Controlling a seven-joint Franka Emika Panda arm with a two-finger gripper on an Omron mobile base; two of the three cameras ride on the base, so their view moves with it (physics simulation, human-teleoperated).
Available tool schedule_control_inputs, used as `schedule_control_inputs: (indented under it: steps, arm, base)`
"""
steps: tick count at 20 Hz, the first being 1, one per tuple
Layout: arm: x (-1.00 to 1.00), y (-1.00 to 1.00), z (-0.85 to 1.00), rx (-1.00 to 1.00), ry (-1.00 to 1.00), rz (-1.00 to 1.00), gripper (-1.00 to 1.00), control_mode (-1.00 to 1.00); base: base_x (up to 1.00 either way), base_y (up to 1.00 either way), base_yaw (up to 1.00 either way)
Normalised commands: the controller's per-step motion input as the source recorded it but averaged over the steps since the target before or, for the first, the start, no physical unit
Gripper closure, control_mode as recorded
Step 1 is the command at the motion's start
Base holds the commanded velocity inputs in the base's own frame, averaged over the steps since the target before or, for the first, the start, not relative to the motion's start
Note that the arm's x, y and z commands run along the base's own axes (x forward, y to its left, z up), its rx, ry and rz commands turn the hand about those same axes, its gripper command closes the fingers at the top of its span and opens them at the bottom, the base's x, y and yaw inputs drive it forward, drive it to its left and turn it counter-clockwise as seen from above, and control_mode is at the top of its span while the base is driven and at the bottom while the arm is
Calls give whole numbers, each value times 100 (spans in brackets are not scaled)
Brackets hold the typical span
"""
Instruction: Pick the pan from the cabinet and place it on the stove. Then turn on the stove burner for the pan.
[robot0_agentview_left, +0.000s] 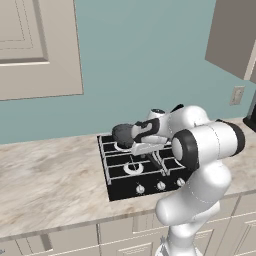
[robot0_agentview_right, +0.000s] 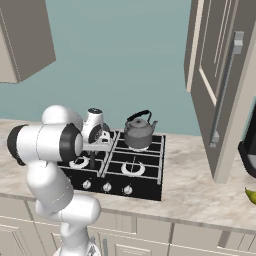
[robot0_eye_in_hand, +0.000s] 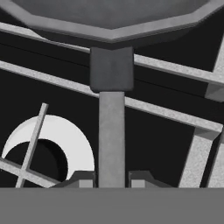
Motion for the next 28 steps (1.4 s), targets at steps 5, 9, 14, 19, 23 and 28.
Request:
schedule_control_inputs:
  steps: [5,9,14,19,23,28]
  arm:
    - [0,9,-6,-1,4,0,-100,-100]
    - [0,6,0,0,0,0,-100,-100]
    - [-1,0,2,0,0,0,-100,-100]
    - [-12,0,21,0,0,-2,-100,-100]
    - [-13,0,31,-2,0,-5,-100,-100]
    - [-18,0,30,-5,0,-7,-100,-100]
  base:
    - [0,0,0]
    - [0,0,0]
    - [0,0,0]
    - [0,0,0]
    - [0,0,0]
    - [0,0,0]
